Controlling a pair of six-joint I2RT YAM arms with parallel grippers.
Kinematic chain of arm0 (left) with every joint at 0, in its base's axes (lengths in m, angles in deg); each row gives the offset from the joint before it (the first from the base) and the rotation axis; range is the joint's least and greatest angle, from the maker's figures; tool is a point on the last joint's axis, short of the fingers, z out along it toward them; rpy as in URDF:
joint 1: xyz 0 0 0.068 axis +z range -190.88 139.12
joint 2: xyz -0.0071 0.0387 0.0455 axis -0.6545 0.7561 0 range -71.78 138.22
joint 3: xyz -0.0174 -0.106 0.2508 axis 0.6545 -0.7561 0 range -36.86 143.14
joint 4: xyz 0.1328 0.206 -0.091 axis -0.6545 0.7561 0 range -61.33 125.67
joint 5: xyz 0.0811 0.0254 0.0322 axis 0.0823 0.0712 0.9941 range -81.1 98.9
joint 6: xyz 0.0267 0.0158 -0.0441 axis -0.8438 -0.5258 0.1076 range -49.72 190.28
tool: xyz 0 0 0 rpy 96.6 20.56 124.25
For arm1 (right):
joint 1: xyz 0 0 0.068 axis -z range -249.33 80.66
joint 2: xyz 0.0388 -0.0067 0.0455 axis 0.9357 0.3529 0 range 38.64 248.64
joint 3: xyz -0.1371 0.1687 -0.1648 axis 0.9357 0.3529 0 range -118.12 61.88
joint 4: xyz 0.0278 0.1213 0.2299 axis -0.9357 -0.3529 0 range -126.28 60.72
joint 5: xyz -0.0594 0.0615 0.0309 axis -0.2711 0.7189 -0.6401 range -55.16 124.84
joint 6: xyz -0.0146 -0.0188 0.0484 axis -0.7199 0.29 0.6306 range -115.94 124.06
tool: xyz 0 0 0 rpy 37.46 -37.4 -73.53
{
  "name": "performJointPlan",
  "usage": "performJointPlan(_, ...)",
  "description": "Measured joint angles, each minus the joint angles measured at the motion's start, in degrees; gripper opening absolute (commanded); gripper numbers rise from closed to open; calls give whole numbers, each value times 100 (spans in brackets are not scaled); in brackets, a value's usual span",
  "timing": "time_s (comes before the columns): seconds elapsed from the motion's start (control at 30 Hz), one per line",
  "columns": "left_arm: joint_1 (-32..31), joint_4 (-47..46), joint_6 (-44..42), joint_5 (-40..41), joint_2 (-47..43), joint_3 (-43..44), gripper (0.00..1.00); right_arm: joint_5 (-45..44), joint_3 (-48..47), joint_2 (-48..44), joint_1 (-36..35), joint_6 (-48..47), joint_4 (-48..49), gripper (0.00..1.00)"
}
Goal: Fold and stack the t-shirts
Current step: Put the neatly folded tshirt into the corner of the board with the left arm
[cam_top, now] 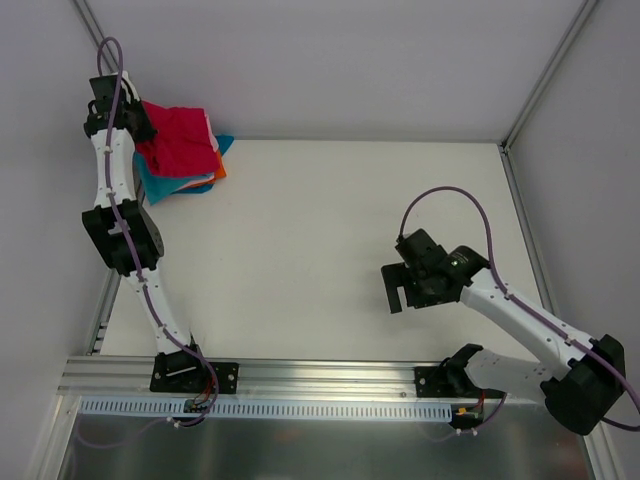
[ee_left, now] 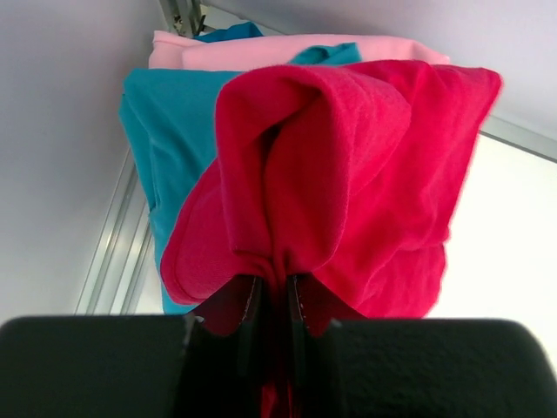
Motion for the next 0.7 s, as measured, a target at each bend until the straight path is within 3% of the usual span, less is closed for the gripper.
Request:
performJointPlan(0.4,153,-330,175,-79,1121,483,0,81,-181,595,59,-39,-22,100)
performJointPlan(0.7,149,-739,79,-232,1185,647,0,249,-223,1058,87,-50,168,99)
